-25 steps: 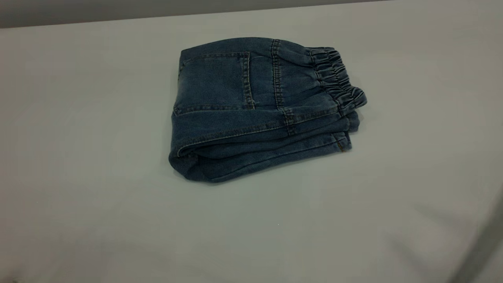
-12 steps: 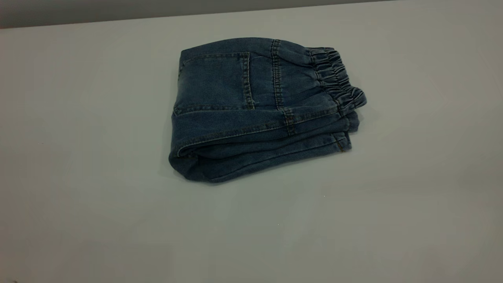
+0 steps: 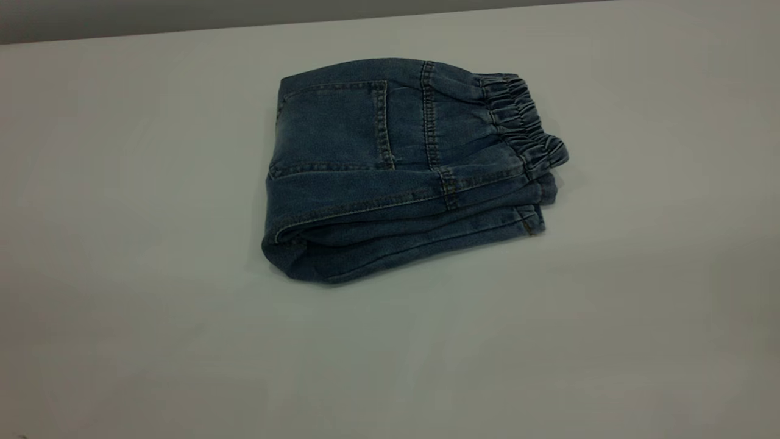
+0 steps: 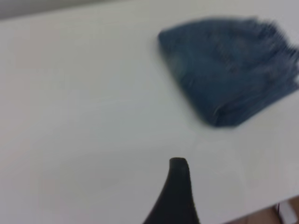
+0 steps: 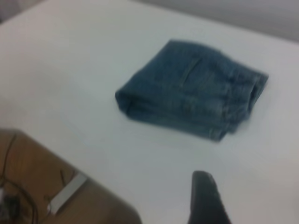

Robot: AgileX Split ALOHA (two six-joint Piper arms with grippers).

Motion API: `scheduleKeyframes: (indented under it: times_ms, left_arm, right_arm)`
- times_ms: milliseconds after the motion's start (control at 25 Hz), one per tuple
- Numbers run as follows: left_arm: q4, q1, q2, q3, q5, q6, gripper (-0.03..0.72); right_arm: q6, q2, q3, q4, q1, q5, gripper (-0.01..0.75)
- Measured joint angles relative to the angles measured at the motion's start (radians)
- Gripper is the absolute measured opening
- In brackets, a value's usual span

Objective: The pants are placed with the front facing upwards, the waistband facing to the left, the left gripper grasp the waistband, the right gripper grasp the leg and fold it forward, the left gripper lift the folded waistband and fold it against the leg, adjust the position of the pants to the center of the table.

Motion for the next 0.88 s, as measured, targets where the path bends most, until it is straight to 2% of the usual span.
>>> scheduleKeyframes:
  times_ms: [120,360,600,720,880]
  left_arm:
    - [0.05,0.0,-0.001,0.066,-0.007,0.0,0.582]
    - [0.074,0.0,-0.008,0.144,-0.124,-0.002,0.582]
    - [0.076,0.0,-0.007,0.147,-0.138,0.0,0.582]
    - [0.076,0.0,-0.007,0.146,-0.136,0.0,0.582]
    - [0.074,0.0,-0.007,0.145,-0.135,0.0,0.582]
  right_arm:
    - [-0.001,0.0,0.032,-0.006,0.0,-0.016,0.358]
    - [-0.001,0.0,0.031,-0.005,0.0,-0.012,0.358]
    - [-0.001,0.0,0.031,-0.002,-0.017,-0.011,0.358]
    - [-0.001,0.0,0.031,0.003,-0.101,-0.01,0.358]
    - [-0.001,0.0,0.031,0.002,-0.309,-0.01,0.358]
